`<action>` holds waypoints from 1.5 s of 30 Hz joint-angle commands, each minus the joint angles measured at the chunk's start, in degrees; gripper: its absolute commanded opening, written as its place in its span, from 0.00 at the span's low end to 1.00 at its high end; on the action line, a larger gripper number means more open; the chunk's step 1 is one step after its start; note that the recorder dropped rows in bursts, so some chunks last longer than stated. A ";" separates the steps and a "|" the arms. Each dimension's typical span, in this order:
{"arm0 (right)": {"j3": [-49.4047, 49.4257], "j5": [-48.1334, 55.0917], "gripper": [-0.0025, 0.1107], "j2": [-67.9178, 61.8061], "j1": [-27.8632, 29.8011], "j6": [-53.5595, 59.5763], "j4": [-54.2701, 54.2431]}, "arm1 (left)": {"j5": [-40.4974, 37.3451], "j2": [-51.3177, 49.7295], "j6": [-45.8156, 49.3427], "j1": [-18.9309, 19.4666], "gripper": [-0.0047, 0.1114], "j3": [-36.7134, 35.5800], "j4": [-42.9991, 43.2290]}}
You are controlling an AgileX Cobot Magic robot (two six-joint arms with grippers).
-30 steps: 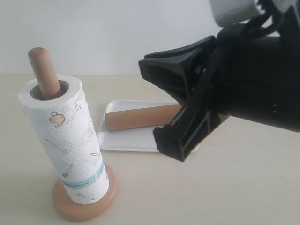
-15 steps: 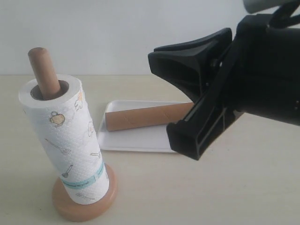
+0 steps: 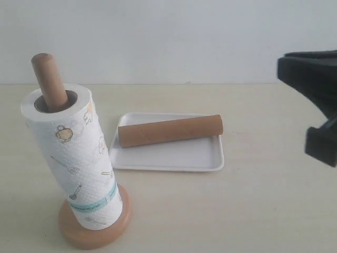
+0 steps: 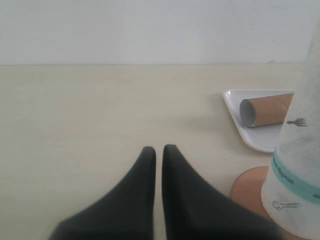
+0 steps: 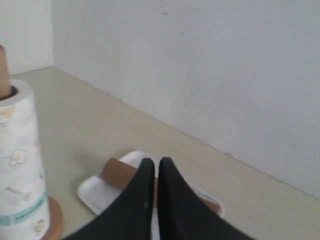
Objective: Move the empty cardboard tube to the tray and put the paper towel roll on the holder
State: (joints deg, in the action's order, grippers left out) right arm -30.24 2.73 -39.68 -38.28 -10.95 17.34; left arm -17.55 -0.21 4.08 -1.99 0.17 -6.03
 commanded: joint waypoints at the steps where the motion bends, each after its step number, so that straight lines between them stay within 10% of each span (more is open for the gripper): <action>1: 9.18 -5.29 0.05 9.15 10.28 -2.29 -0.27 | 0.04 0.21 0.33 0.20 0.08 -0.17 0.05; 12: 24.48 -4.34 0.05 29.53 27.71 -4.09 -0.27 | 0.04 0.21 0.33 0.20 0.08 -0.17 0.05; 45: 30.24 9.10 0.05 39.68 28.49 10.95 -16.61 | 0.04 0.21 0.33 0.20 0.08 -0.17 0.05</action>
State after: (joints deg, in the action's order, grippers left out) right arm 0.04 8.82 -1.42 -10.11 -0.38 0.84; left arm -17.55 -0.21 4.08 -1.99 0.17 -6.03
